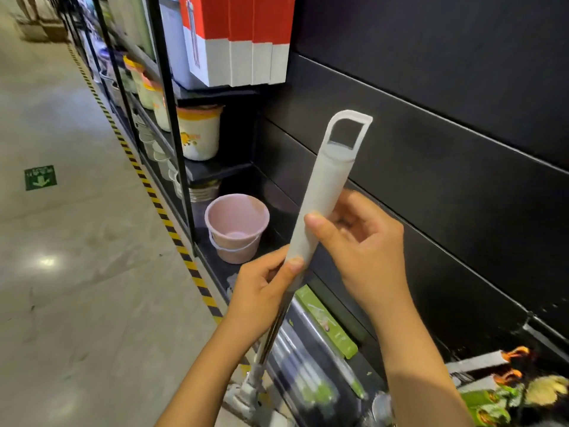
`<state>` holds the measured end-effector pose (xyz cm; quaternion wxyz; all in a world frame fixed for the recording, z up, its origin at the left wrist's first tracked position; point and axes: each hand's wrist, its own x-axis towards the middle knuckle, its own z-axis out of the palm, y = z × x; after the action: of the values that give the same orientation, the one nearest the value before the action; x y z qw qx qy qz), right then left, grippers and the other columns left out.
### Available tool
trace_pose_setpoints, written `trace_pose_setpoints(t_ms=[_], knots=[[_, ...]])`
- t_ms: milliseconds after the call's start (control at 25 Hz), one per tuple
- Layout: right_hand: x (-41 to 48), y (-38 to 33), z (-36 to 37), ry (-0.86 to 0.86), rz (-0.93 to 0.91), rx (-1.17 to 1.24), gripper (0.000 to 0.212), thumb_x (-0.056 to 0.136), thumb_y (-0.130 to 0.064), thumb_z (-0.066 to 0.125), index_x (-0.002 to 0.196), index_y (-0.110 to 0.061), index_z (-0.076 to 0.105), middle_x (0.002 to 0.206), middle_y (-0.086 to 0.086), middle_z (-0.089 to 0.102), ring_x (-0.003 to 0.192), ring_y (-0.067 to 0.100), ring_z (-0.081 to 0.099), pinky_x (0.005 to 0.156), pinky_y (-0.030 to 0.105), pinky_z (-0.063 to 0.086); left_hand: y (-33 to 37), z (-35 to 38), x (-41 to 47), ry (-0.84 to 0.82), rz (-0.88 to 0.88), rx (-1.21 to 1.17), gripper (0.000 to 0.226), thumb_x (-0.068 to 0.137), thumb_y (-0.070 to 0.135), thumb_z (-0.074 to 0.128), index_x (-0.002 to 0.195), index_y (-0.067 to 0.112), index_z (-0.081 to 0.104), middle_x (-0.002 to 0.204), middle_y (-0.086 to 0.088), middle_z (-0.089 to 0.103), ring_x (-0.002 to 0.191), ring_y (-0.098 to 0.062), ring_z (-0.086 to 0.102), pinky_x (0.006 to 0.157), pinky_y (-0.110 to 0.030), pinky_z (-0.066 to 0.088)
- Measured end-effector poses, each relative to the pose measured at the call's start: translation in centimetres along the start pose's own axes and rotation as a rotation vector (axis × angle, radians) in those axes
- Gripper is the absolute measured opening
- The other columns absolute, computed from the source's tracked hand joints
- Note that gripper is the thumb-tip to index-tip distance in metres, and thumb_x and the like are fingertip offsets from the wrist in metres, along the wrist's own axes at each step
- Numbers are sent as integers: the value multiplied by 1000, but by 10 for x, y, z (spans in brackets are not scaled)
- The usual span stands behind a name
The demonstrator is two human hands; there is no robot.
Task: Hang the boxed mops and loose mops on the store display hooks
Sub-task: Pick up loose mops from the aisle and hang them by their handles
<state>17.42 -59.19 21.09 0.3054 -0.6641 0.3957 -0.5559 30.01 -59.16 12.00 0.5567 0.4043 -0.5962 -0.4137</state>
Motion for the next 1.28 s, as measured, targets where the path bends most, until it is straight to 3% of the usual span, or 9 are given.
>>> trace_pose_setpoints(t_ms=[240,360,480,560,680,840,1000,1160,1280], knots=[[56,17,10,103,-81,-234,28,86,-14,70,102,-34,61,95,-3,66,87,13,64,71,19,55,-8,-8,75,-171,-1,-103,24,91,39,54,73,42,69,64,17,62,62,6,52,61,-6,39],[83,15,11,237,-88,-344,24,87,-18,68,109,-28,62,98,-1,67,89,16,64,75,25,56,-6,-9,116,-327,-14,-192,18,93,30,55,85,29,71,70,13,66,67,4,55,65,-10,44],[103,2,5,352,-152,-431,24,86,-24,67,110,-22,63,99,0,67,90,15,65,75,24,56,3,-6,148,-458,21,-225,26,92,38,57,95,19,75,84,2,74,80,-6,66,73,-22,52],[115,-6,1,444,-219,-503,22,86,-25,64,108,-20,65,97,-1,67,87,13,65,73,19,53,12,-3,168,-559,72,-234,34,90,49,55,100,23,75,91,0,75,85,-11,68,78,-27,52],[133,-26,-7,578,-269,-551,20,86,-29,64,103,-19,68,92,-2,68,84,13,65,70,15,51,37,0,202,-688,154,-243,33,85,59,53,96,34,73,88,4,73,80,-6,66,73,-22,53],[161,-61,-15,669,-289,-538,16,85,-33,70,100,-26,68,91,-5,69,87,12,67,70,16,53,80,3,242,-822,186,-293,33,78,59,59,97,36,71,90,4,75,86,-14,72,82,-40,59],[185,-97,-21,697,-316,-489,17,79,-32,65,96,-26,69,90,-12,72,88,5,69,67,13,53,123,-1,274,-937,245,-313,25,81,56,67,95,35,71,92,5,76,87,-13,73,80,-37,61],[203,-140,-29,701,-329,-477,32,74,-40,65,98,-21,72,90,-14,73,89,5,69,66,14,53,174,-11,301,-973,313,-354,32,65,50,72,93,33,75,93,9,75,88,-6,72,67,-24,60],[219,-170,-36,667,-326,-480,33,76,-36,65,101,-15,73,87,-10,74,87,6,70,65,14,53,209,-14,315,-962,360,-392,41,62,44,75,100,31,72,95,10,75,91,-5,71,64,-25,60]])
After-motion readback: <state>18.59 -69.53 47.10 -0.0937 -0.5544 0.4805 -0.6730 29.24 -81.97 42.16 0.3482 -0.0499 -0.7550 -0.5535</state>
